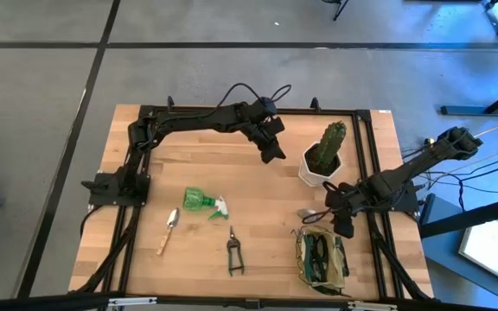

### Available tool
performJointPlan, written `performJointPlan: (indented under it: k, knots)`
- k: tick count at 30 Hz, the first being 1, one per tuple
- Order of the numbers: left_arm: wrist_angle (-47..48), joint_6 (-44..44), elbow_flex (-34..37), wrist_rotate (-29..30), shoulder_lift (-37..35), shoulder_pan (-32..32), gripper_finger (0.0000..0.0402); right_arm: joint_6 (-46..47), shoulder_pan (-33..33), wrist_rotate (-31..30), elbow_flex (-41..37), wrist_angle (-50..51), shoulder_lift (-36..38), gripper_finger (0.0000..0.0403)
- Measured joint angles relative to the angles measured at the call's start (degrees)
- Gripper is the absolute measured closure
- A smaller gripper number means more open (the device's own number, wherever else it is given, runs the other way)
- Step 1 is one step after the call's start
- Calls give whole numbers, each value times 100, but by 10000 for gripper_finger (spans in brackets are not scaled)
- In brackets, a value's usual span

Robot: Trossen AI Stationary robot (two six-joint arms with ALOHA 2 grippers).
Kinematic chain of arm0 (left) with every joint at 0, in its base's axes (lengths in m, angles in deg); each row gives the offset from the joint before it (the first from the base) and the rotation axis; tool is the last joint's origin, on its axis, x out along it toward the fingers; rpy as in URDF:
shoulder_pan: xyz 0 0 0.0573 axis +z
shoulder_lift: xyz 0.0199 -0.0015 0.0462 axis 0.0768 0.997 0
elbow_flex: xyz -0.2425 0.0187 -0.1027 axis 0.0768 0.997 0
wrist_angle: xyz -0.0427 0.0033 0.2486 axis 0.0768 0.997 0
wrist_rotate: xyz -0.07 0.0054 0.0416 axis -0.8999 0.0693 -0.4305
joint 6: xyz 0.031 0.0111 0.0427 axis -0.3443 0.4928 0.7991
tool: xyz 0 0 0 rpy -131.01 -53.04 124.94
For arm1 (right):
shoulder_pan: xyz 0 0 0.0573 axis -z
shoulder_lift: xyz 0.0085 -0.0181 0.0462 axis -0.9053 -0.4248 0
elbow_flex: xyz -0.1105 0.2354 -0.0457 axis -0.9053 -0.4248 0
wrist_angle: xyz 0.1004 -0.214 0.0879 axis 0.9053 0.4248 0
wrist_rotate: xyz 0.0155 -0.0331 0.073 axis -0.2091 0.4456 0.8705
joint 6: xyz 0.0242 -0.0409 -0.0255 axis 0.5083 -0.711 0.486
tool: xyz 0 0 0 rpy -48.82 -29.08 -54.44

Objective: Pick & Place Garden tools in Gardening bag
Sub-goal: Put the right hand trowel into the side pocket of the white bag

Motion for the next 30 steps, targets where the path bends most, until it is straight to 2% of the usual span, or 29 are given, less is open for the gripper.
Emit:
performJointPlan:
  k: [9,15,22,30]
  knots:
    - [0,61,0,-53,0,0,398,-168,0,-238,-391,-462,-32,221]
    - [0,60,0,-87,0,0,398,-234,-4,-124,-529,-916,-346,221]
    - [0,58,0,-85,0,0,398,-474,20,-428,-531,-1154,-683,221]
    - [0,58,0,-85,0,34,398,-350,17,-183,-916,-1898,-738,221]
